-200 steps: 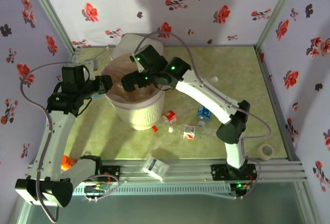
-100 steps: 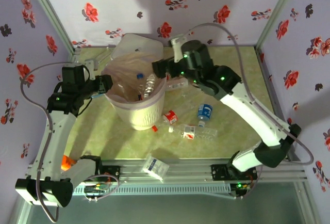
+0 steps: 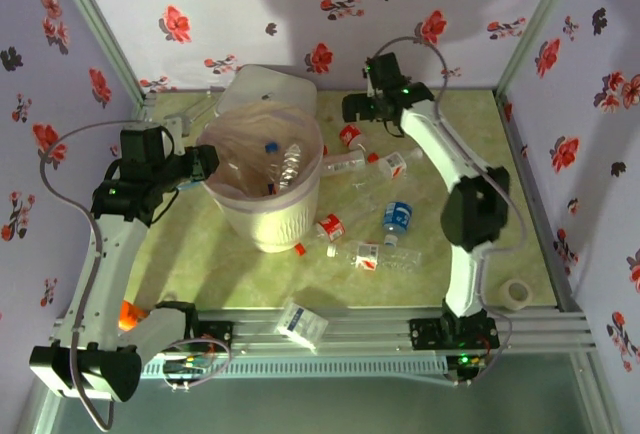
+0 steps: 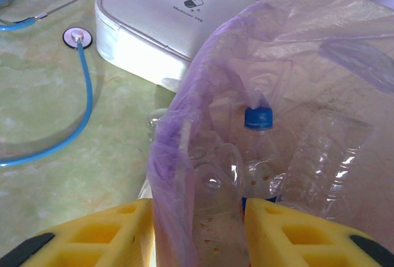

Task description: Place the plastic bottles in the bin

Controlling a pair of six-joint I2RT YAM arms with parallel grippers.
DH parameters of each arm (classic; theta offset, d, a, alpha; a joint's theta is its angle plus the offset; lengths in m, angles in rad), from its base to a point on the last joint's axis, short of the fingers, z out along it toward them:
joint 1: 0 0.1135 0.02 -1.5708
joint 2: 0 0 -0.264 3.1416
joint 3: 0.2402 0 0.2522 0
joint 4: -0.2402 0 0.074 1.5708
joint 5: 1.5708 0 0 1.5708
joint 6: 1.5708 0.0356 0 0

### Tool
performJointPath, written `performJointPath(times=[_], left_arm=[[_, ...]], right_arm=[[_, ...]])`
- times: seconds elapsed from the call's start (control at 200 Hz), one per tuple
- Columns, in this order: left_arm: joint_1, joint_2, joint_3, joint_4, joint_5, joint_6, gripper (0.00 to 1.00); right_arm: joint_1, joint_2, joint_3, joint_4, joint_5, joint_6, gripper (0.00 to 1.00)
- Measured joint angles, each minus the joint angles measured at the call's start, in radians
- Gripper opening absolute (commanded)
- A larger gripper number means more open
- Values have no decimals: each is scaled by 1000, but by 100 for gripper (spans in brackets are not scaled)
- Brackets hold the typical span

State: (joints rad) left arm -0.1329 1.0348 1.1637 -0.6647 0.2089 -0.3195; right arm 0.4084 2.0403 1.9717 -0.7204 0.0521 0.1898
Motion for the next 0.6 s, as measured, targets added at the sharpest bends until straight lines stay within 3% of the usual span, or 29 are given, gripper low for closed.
performJointPath(times=[0.255, 0.445, 0.6], left_arm=[[0, 0, -6, 11, -7, -18, 43], [0, 0, -8, 15, -7, -18, 43], [0, 0, -13, 23, -7, -18, 43]], right_arm=[[-1, 341, 286, -100, -31, 1, 97], [-3, 419, 315, -126, -35, 3, 97], [-5, 446, 315, -127, -53, 11, 89]])
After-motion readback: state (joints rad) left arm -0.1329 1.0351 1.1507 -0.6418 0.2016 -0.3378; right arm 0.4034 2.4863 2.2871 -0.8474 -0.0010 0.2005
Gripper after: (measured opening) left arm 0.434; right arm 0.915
